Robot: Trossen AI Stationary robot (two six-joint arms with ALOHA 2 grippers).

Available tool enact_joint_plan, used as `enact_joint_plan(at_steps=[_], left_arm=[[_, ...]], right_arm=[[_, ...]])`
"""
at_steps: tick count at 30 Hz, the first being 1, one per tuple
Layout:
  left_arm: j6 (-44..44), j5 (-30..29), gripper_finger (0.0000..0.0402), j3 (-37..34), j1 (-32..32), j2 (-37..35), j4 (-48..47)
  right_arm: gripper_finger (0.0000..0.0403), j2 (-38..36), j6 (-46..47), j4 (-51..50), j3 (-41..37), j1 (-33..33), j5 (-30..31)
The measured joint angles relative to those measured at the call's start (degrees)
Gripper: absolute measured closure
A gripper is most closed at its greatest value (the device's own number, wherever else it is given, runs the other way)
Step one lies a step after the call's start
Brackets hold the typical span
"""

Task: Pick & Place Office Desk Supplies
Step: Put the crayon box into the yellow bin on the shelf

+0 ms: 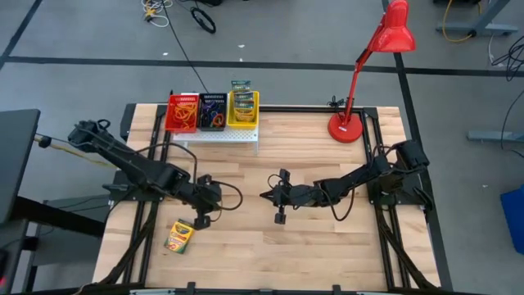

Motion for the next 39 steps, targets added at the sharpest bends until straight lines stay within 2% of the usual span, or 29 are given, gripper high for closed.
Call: enact_joint_plan(at_steps=[4, 9, 13, 22, 25, 31, 36, 39], left_arm=[[0.1, 0.0, 0.0388, 0.0, 0.0, 0.0, 4.1], [0.7, -0.2, 0.0388, 0.0, 0.0, 0.0, 9.3], [0.5, -2.7, 0.0388, 0.0, 0.1, 0.0, 13.6], [-1.5, -4.3, 0.0388, 0.0, 0.4, 0.0, 28.0], [-5.0, -4.5, 0.0388, 0.1, 0.3, 0.0, 27.9], [-1.3, -5.1, 0.0388, 0.1, 0.8, 0.0, 29.0], [-3.6, -7.3, 0.0388, 0.1, 0.8, 0.0, 30.0], [-1.6, -4.3, 0.0391, 0.1, 1.2, 0.0, 22.5]], right_arm=[[0.0393, 0.6, 3.8, 3.8, 0.9, -0.7, -8.6], [0.0396, 2.5, 3.4, 0.4, 3.6, 0.3, -10.2], [0.0397, 2.6, 1.8, 0.1, 3.6, 0.7, -12.6], [0.0396, 2.0, 0.2, -2.7, 3.6, 0.6, -11.6], [0.0396, 2.1, 0.1, -3.2, 3.6, 0.6, -11.2], [0.0399, 2.1, -0.5, -4.3, 3.6, 0.6, -11.0], [0.0397, 2.1, -0.9, -4.4, 3.6, 0.6, -11.0], [0.0397, 2.1, -0.9, -5.0, 3.6, 0.6, -11.0]])
